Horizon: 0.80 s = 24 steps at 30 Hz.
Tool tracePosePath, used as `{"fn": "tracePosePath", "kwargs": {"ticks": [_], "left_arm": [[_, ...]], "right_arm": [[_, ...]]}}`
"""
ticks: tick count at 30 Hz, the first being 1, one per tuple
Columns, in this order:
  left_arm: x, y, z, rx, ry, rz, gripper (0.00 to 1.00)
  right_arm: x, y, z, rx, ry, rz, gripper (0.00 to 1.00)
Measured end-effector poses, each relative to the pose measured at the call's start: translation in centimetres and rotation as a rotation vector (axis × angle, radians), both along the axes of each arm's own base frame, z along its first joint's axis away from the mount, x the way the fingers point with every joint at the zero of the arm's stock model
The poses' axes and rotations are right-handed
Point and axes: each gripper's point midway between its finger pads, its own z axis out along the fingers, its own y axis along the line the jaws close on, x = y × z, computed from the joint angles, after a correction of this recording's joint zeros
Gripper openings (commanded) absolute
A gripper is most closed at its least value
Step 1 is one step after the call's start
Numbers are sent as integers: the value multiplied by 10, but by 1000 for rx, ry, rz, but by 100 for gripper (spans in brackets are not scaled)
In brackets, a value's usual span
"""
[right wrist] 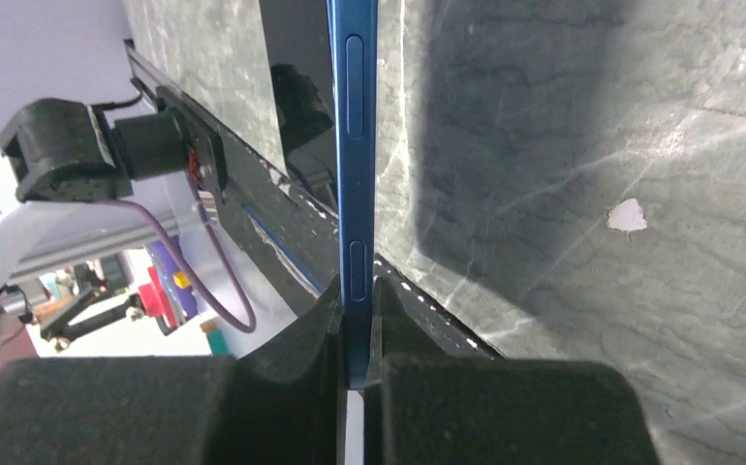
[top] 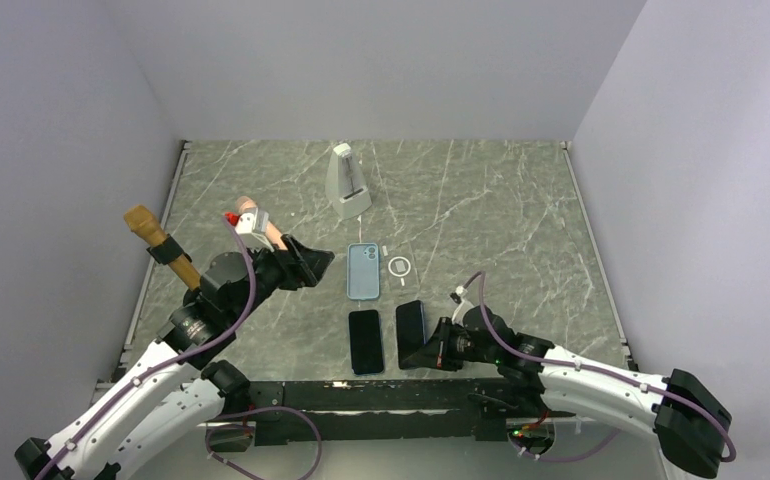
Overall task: Take the phone out of the phone case
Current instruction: Place the phone at the center of the board.
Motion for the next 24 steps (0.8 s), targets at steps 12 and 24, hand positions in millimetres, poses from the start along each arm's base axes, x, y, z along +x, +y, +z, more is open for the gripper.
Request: {"fn": "tracePosePath", "kwargs": {"ticks": [12, 24], "left_arm": [[3, -3, -13, 28, 39, -1, 79], [2, -2, -8, 18, 26, -2, 79]], "right_arm": [[11, 8, 1, 29, -2, -48, 0], [3, 11, -10, 30, 45, -14, 8]]}}
